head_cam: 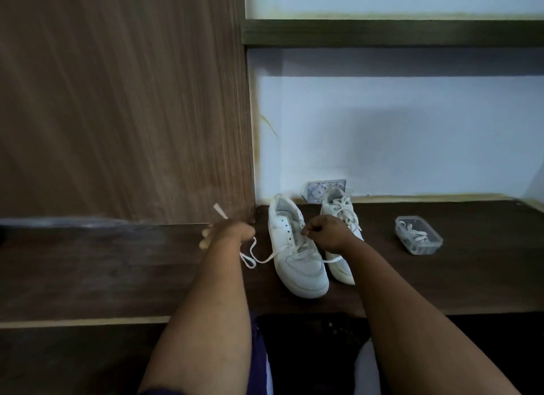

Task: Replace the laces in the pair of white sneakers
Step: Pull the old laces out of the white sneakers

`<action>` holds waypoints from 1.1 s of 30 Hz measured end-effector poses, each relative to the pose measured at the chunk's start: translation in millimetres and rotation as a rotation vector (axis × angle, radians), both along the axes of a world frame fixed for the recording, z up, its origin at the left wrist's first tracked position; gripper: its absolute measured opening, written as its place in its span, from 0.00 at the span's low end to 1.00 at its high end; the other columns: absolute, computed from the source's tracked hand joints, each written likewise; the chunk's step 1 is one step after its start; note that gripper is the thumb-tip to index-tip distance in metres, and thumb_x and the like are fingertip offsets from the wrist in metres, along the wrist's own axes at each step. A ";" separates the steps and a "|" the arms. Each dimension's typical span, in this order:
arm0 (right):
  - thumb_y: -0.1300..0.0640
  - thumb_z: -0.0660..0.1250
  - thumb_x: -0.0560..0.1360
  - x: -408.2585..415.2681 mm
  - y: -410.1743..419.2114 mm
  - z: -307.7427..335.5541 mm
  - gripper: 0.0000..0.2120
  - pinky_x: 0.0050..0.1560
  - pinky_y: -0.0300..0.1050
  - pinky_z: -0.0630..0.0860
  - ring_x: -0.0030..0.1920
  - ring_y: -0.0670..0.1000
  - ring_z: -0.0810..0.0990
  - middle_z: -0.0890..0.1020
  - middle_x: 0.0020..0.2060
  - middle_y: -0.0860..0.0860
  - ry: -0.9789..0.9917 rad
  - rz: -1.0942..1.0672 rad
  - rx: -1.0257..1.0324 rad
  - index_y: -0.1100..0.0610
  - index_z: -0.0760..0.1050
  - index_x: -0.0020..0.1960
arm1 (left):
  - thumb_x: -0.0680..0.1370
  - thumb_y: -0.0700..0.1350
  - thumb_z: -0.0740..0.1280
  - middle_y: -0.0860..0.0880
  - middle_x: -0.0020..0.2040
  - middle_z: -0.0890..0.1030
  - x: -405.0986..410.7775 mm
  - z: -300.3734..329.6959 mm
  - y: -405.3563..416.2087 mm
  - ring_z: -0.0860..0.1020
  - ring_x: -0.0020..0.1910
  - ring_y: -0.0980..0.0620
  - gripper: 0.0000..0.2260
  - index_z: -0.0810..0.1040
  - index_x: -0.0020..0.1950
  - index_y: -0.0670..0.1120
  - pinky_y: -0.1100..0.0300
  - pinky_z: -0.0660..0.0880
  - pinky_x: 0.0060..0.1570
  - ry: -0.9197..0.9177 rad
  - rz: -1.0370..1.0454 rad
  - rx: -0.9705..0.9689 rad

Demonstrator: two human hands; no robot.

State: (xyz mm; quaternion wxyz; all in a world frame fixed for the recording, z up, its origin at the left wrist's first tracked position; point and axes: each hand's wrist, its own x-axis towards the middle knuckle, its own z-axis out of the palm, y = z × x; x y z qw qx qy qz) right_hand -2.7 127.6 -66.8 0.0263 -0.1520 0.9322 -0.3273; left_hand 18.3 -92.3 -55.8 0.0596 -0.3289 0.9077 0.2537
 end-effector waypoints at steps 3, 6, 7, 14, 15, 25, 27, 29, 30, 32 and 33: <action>0.56 0.66 0.76 2.9 -9.3 1.4 0.09 0.50 0.39 0.71 0.54 0.51 0.79 0.83 0.51 0.52 0.003 0.021 0.056 0.57 0.82 0.51 | 0.74 0.53 0.68 0.40 0.74 0.61 5.2 0.0 24.8 0.63 0.70 0.40 0.34 0.61 0.75 0.42 0.48 0.69 0.61 0.090 -0.039 -0.066; 0.56 0.63 0.77 4.9 -19.4 -2.5 0.13 0.57 0.43 0.74 0.57 0.54 0.78 0.82 0.55 0.55 -0.036 0.062 0.260 0.59 0.82 0.54 | 0.75 0.55 0.67 0.41 0.68 0.73 -5.5 -1.4 56.1 0.73 0.66 0.41 0.26 0.69 0.70 0.44 0.52 0.73 0.59 0.268 -0.146 -0.004; 0.55 0.62 0.77 5.5 -21.7 -4.6 0.13 0.57 0.43 0.74 0.57 0.54 0.78 0.81 0.56 0.56 -0.033 0.066 0.295 0.59 0.82 0.55 | 0.75 0.56 0.66 0.42 0.65 0.77 -5.0 -2.9 64.8 0.76 0.63 0.42 0.23 0.74 0.66 0.45 0.54 0.74 0.57 0.290 -0.182 0.008; 0.58 0.61 0.77 6.3 -25.8 -8.8 0.13 0.60 0.45 0.73 0.59 0.54 0.77 0.80 0.59 0.56 -0.086 0.025 0.248 0.59 0.80 0.59 | 0.79 0.48 0.65 0.44 0.68 0.74 -20.8 -17.1 79.5 0.74 0.66 0.44 0.19 0.72 0.69 0.45 0.55 0.72 0.60 0.078 -0.309 -0.038; 0.57 0.62 0.77 4.7 -25.9 -9.5 0.13 0.59 0.44 0.73 0.59 0.54 0.77 0.80 0.58 0.56 -0.092 0.019 0.233 0.59 0.80 0.58 | 0.79 0.45 0.65 0.43 0.69 0.74 -22.5 -15.8 77.2 0.73 0.66 0.44 0.21 0.70 0.71 0.44 0.55 0.72 0.60 0.064 -0.332 -0.044; 0.60 0.68 0.75 2.9 -18.2 -11.4 0.10 0.60 0.51 0.76 0.53 0.57 0.81 0.83 0.50 0.61 -0.501 -0.065 -0.378 0.66 0.81 0.51 | 0.80 0.49 0.63 0.38 0.59 0.80 -17.2 -30.1 49.5 0.78 0.57 0.40 0.16 0.78 0.60 0.39 0.56 0.74 0.51 0.172 -0.365 0.088; 0.61 0.65 0.77 5.6 -7.2 -6.4 0.07 0.51 0.43 0.77 0.42 0.52 0.80 0.81 0.42 0.57 -0.792 -0.135 -0.767 0.64 0.80 0.46 | 0.79 0.49 0.64 0.39 0.60 0.79 -18.0 -30.6 46.7 0.78 0.59 0.40 0.16 0.78 0.61 0.39 0.57 0.72 0.50 0.173 -0.357 0.067; 0.57 0.65 0.77 6.4 3.2 -6.0 0.09 0.40 0.36 0.70 0.34 0.45 0.71 0.75 0.36 0.50 -0.920 -0.202 -0.968 0.58 0.78 0.40 | 0.79 0.50 0.64 0.39 0.61 0.79 -18.6 -33.0 45.9 0.77 0.59 0.41 0.17 0.78 0.62 0.40 0.58 0.71 0.48 0.169 -0.365 0.058; 0.52 0.66 0.77 6.9 5.8 -5.9 0.11 0.37 0.36 0.67 0.33 0.45 0.69 0.74 0.34 0.48 -0.962 -0.239 -1.028 0.56 0.76 0.38 | 0.80 0.51 0.64 0.39 0.61 0.79 -19.2 -34.8 46.8 0.77 0.60 0.41 0.17 0.78 0.62 0.40 0.58 0.71 0.50 0.165 -0.377 0.038; 0.47 0.68 0.75 9.2 1.7 -4.6 0.14 0.33 0.38 0.68 0.32 0.45 0.72 0.76 0.30 0.49 -0.879 -0.310 -0.905 0.57 0.75 0.37 | 0.80 0.52 0.62 0.40 0.63 0.78 -19.3 -34.2 50.2 0.76 0.62 0.41 0.18 0.77 0.64 0.41 0.57 0.72 0.55 0.177 -0.403 -0.017; 0.47 0.70 0.74 9.0 -1.9 -7.4 0.15 0.33 0.40 0.71 0.32 0.47 0.75 0.78 0.31 0.51 -0.729 -0.323 -0.690 0.58 0.76 0.39 | 0.81 0.51 0.61 0.40 0.64 0.78 -19.0 -33.2 51.8 0.76 0.62 0.41 0.18 0.77 0.64 0.42 0.57 0.72 0.55 0.189 -0.406 -0.033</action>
